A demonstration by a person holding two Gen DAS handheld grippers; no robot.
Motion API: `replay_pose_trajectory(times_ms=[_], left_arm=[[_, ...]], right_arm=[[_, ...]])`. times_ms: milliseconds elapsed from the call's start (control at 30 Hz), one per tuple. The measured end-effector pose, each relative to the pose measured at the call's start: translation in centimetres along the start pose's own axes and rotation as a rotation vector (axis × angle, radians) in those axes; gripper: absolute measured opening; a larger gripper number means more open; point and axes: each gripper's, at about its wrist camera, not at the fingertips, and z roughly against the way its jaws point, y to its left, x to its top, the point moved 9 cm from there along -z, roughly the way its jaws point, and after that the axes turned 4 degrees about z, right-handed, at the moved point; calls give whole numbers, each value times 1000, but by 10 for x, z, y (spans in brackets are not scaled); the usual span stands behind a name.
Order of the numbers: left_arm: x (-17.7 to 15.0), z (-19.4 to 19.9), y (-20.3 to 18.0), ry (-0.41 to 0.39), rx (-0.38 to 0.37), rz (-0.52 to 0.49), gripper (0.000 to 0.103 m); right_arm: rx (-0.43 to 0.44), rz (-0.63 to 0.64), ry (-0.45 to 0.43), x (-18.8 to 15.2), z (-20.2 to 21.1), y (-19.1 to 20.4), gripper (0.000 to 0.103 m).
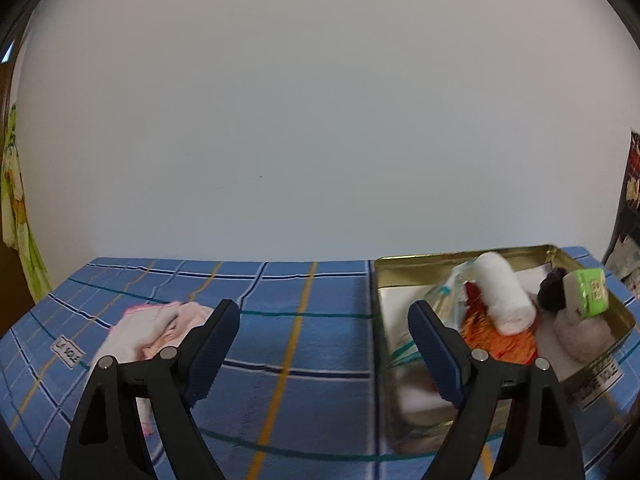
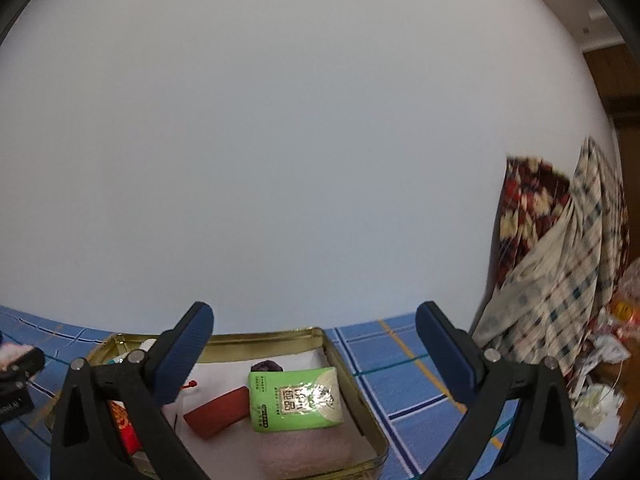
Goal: Organize soft objects
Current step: 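Withdraw both tools from the tin toward the white towel and pink cloth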
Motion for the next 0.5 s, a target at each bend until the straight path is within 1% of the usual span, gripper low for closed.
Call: replay_pose_trajectory(times_ms=[100,267,500], left_arm=[[-2,3,6,-15,20,-20,88],[-4,9,19,-33,29,-14,88],[-6,10,37,-37,26,-13,88]], right_arm=[[-25,8,-21,0,9,4,103],[-47,28,-13,-1,18,13,103],[-57,-14,1,-4,34,11,103]])
